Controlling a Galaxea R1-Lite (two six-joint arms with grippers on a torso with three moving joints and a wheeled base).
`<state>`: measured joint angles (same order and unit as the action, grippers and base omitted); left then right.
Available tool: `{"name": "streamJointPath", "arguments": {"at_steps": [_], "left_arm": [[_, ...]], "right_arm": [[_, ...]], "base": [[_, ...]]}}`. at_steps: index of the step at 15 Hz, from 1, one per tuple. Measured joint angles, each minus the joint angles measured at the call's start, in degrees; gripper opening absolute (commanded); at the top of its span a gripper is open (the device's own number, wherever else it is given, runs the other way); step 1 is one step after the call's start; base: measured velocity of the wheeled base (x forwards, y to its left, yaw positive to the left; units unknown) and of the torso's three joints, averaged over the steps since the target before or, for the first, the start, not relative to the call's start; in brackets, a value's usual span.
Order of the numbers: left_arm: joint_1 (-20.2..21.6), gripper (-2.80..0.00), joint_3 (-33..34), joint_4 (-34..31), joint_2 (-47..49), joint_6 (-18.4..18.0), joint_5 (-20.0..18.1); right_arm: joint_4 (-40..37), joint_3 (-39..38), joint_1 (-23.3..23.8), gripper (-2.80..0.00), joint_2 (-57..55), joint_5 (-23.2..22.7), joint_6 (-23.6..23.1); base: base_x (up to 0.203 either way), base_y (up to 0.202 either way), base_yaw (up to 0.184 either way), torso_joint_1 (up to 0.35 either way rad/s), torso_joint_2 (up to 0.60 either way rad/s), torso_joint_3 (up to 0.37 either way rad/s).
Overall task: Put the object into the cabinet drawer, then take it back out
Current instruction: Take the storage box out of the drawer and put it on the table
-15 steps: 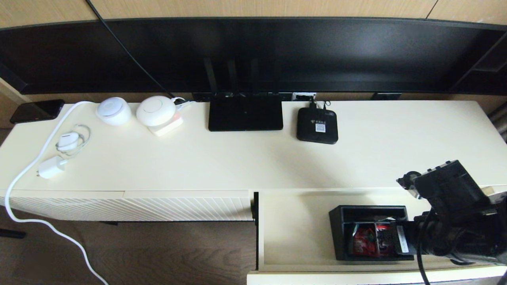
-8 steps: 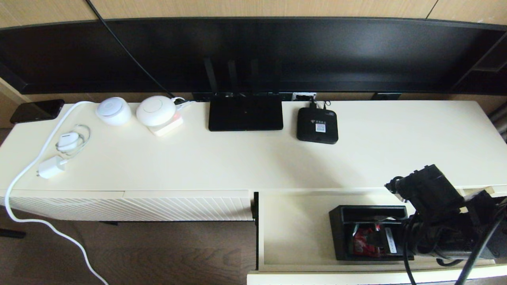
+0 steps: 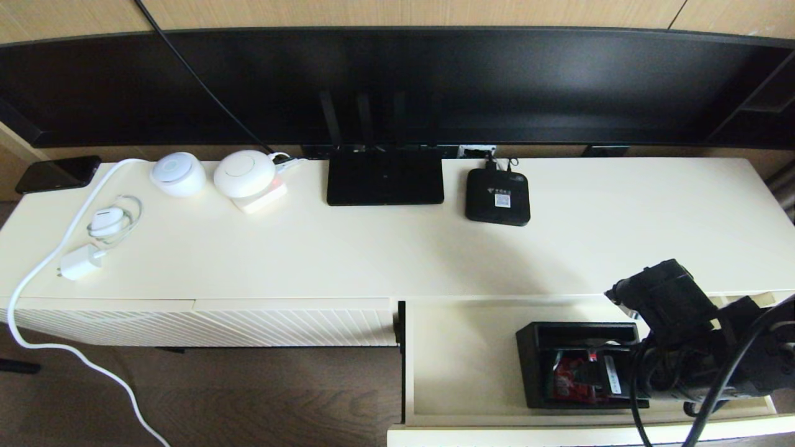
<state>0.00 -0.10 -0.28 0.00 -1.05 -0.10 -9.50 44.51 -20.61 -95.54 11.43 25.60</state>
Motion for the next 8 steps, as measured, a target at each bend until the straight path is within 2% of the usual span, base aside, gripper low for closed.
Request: {"name": "streamJointPath", "arguments": {"at_steps": [8], "left_arm": [[0.0, -2.80, 0.0, 0.0, 0.0, 0.0, 0.0]], "right_arm": [[0.1, -0.1, 0.3, 0.00, -3.8, -1.8, 0.1]], "base": [[0.000, 0.000, 0.000, 0.000, 0.00, 0.000]]}}
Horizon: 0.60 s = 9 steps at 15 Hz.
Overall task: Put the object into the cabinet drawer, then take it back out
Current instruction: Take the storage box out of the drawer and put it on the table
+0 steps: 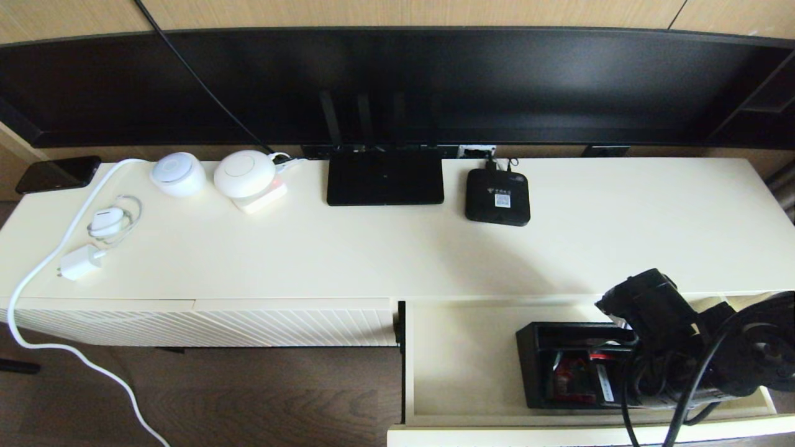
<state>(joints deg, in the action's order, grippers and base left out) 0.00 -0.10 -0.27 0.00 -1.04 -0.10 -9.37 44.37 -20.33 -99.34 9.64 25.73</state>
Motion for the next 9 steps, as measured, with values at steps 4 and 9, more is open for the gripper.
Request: {"name": "streamJointPath", "arguments": {"at_steps": [4, 9], "left_arm": [[0.0, -2.80, 0.0, 0.0, 0.0, 0.0, 0.0], [0.0, -2.80, 0.0, 0.0, 0.0, 0.0, 0.0]], "right_arm": [[2.0, 0.2, 0.0, 0.00, -1.9, 0.2, 0.0], [2.0, 0.8, 0.1, 0.00, -3.0, 0.4, 0.0]], "base": [[0.000, 0.000, 0.000, 0.000, 0.00, 0.000], [0.000, 0.000, 0.000, 0.000, 0.00, 0.000]]}}
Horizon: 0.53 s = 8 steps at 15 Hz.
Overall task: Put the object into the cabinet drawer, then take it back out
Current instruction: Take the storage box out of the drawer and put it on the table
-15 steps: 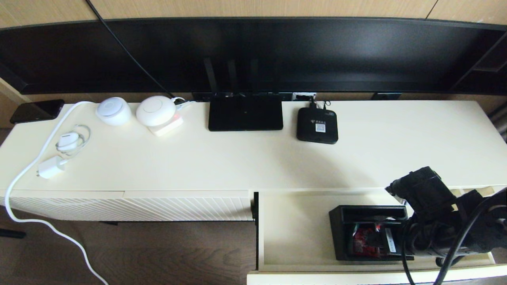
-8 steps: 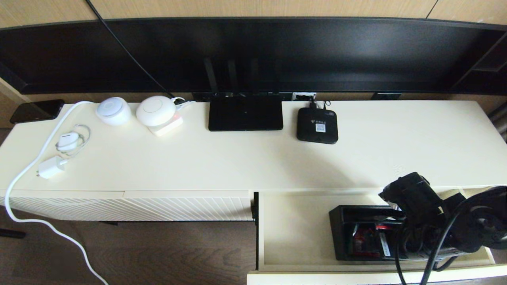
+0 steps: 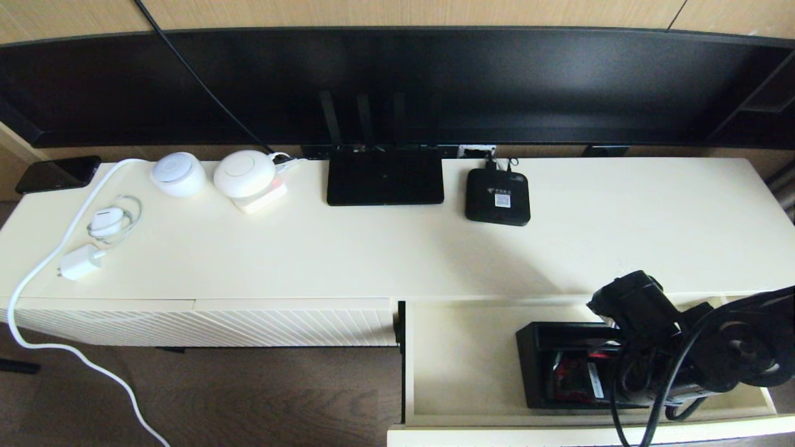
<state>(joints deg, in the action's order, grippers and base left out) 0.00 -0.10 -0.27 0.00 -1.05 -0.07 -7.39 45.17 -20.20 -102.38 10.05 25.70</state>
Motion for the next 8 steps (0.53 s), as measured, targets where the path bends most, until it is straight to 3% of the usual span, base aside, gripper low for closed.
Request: {"name": "streamJointPath", "arguments": {"at_steps": [3, 4, 8], "left_arm": [[0.0, -2.80, 0.0, 0.0, 0.0, 0.0, 0.0], [0.0, -2.80, 0.0, 0.0, 0.0, 0.0, 0.0], [0.0, -2.80, 0.0, 0.0, 0.0, 0.0, 0.0]], "right_arm": [[0.0, 0.1, 0.0, 0.00, -0.2, 0.1, 0.0], [-0.1, 0.0, 0.0, -2.80, -0.2, 0.0, 0.0], [0.0, 0.0, -0.1, -2.80, -0.5, 0.2, -0.1]], "base": [[0.000, 0.000, 0.000, 0.000, 0.00, 0.000], [0.000, 0.000, 0.000, 0.000, 0.00, 0.000], [0.000, 0.000, 0.000, 0.000, 0.00, 0.000]]}}
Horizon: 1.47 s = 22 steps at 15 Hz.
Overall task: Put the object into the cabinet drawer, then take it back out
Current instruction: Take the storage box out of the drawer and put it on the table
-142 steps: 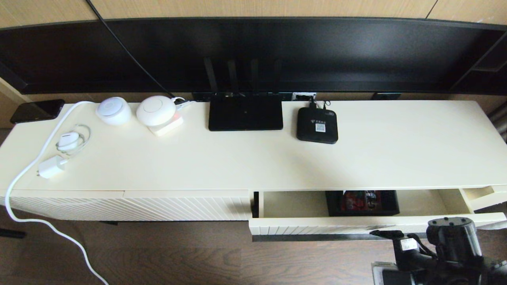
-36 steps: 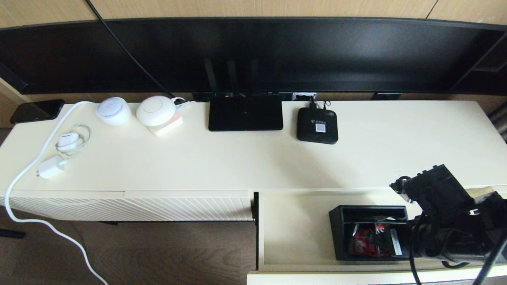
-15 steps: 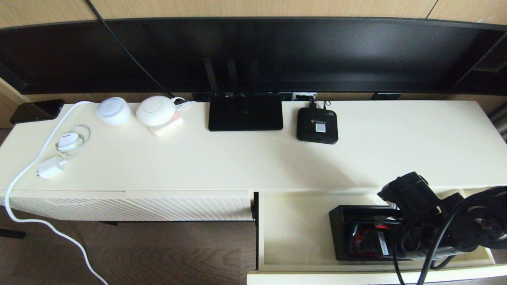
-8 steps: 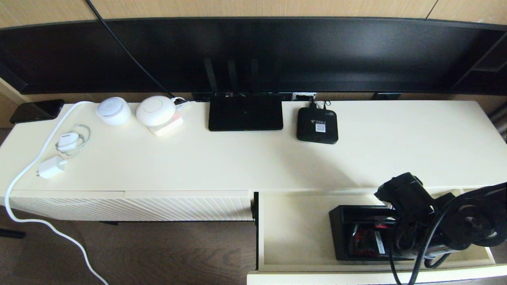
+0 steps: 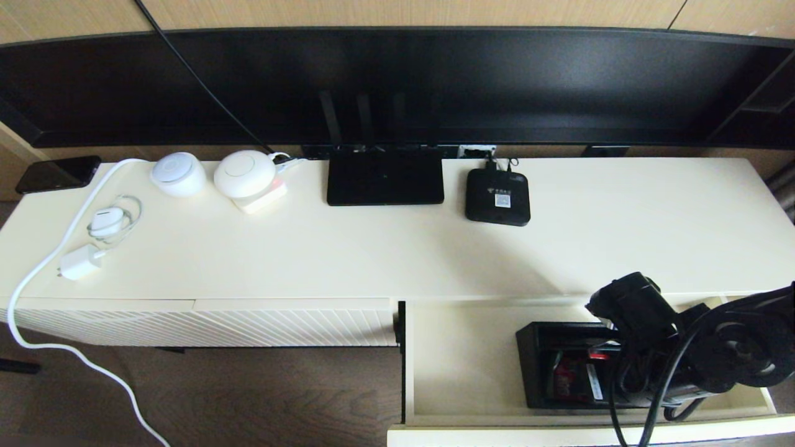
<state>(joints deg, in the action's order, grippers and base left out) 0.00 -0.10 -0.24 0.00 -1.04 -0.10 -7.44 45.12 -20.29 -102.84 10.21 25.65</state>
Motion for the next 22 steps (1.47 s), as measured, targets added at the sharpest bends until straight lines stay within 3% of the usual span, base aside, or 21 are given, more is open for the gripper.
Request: {"name": "streamJointPath", "arguments": {"at_steps": [11, 22], "left_arm": [[0.0, -2.80, 0.0, 0.0, 0.0, 0.0, 0.0], [0.0, -2.80, 0.0, 0.0, 0.0, 0.0, 0.0]], "right_arm": [[0.1, -0.5, -0.6, -2.80, 0.1, 0.8, -0.4], [-0.7, -3.3, -2.0, -2.80, 8.0, 2.8, -1.0]], "base": [[0.000, 0.000, 0.000, 0.000, 0.00, 0.000], [0.000, 0.000, 0.000, 0.000, 0.00, 0.000]]}}
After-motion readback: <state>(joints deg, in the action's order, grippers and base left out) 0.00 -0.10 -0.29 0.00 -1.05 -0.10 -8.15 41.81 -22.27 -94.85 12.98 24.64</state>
